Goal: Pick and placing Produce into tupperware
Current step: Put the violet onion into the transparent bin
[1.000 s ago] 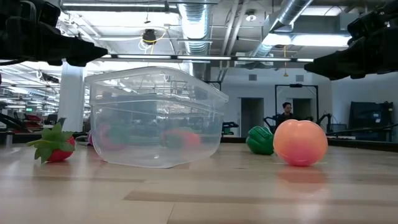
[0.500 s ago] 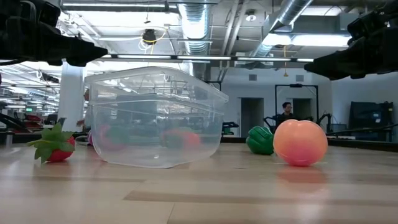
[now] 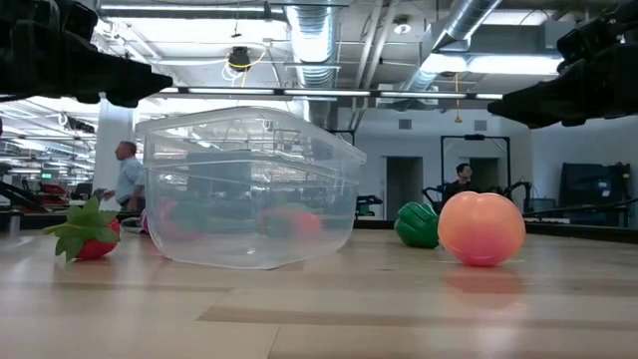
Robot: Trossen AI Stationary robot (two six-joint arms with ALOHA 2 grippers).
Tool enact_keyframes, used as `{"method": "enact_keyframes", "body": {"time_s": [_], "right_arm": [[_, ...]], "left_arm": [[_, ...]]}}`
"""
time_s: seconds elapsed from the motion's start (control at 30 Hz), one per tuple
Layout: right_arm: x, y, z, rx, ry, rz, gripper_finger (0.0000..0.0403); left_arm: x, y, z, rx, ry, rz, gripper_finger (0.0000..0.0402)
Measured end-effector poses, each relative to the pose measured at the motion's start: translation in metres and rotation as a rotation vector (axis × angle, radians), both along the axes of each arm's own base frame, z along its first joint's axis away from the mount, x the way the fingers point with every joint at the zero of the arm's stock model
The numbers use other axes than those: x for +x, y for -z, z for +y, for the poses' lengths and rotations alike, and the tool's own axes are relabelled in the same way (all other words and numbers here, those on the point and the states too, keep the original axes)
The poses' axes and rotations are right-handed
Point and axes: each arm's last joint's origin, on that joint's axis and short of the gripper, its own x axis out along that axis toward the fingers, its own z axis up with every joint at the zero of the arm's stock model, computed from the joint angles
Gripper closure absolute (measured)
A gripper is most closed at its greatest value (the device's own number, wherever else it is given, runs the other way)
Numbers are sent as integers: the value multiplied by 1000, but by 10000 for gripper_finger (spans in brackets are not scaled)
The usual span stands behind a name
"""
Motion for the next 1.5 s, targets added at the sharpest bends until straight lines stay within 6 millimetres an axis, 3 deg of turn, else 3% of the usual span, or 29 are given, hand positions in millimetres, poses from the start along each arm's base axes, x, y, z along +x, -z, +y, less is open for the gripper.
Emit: {"method": "enact_keyframes", "body": {"time_s": [0.2, 0.6, 0.83, 0.97, 1.17, 1.33, 1.5], "right_arm": [[0, -1, 0, 3, 0, -13, 147], [0, -8, -1, 349, 18, -125, 147], [0, -8, -1, 332, 18, -118, 147], [0, -6, -2, 189, 33, -81, 147], [0, -5, -4, 213, 50, -80, 147], [0, -5, -4, 129, 44, -68, 147], [0, -8, -5, 168, 52, -107, 147]], "left_arm": [[0, -1, 0, -107, 3, -21, 120], [0, 0, 1, -231, -29, -19, 120], [0, 0, 4, -51, -120, -8, 120], [-1, -1, 5, 37, -177, -2, 120], [-1, -3, 7, -81, -230, -40, 120], [-2, -3, 7, -96, -252, -48, 120], [3, 4, 3, -104, -107, 49, 120]]}}
